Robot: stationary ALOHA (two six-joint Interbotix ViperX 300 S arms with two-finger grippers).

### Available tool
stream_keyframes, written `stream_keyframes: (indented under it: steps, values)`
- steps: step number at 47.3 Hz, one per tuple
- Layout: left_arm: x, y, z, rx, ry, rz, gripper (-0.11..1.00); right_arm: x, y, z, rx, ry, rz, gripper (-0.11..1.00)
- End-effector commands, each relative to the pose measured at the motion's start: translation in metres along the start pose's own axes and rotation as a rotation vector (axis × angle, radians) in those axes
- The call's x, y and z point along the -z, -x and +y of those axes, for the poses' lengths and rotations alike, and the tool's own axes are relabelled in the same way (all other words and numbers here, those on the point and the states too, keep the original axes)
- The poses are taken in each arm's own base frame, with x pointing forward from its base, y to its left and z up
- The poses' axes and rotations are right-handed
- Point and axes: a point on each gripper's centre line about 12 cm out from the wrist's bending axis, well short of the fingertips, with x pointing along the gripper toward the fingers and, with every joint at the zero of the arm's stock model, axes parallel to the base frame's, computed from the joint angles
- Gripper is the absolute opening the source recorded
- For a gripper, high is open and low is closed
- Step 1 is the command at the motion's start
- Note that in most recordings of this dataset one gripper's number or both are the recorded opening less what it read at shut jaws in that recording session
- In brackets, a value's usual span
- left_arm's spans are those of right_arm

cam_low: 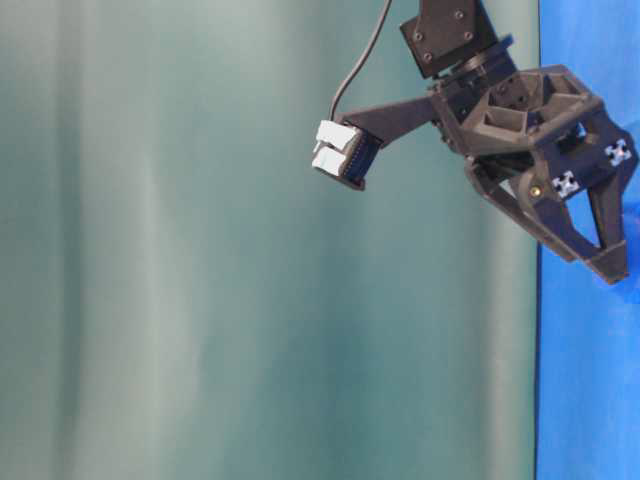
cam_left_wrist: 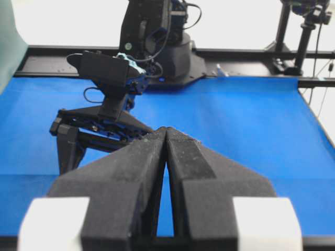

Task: Insert the shaft placed at a random location into the center hole of the small gear at another random location.
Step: 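Open the right gripper and raise it away from the gear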

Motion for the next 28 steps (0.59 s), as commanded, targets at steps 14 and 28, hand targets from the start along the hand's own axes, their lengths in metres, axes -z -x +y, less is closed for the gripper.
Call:
stream_keyframes:
  steps: [14,28]
  values:
    - [-0.004,-0.001,-0.001,0.004,-0.003,-0.011,0.0,-0.054,0.023,0.006,-0.025,-0.009,-0.104,0.69]
    - [-0.005,0.0,-0.001,0.004,-0.003,-0.015,0.0,-0.082,0.047,0.01,-0.045,-0.015,-0.133,0.69]
